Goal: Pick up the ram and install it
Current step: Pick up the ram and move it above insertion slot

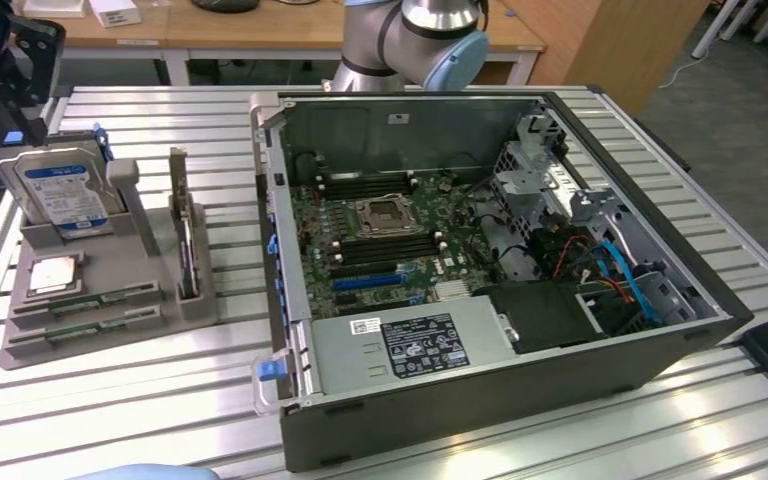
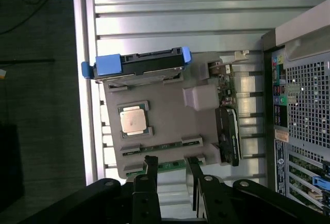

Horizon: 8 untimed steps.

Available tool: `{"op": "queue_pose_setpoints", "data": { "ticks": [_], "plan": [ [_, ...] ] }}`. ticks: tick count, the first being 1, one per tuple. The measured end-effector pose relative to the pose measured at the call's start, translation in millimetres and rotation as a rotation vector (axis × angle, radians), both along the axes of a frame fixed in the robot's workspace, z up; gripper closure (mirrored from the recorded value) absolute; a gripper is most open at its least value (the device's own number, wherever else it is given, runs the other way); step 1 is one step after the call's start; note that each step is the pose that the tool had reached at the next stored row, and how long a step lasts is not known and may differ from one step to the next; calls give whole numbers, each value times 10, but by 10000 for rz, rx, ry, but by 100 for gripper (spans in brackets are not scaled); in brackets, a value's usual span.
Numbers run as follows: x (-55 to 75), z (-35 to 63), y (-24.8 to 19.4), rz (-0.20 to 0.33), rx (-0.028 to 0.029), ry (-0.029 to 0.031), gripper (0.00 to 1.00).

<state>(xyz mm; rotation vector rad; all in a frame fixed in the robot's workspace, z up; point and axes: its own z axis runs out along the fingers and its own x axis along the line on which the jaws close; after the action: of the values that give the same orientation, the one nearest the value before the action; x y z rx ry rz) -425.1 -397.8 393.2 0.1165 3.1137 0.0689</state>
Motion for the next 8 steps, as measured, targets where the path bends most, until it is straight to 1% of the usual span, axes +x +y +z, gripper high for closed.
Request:
{"op": "queue_pose_setpoints", "data": {
  "ticks": [1,2,4,8],
  "plan": [
    [0,0,0,0,0,0,71],
    [0,0,0,0,0,0,64],
    [0,-4,0,0,0,-1,64],
    [-1,-47,0,-1,0,0,64]
  ]
}}
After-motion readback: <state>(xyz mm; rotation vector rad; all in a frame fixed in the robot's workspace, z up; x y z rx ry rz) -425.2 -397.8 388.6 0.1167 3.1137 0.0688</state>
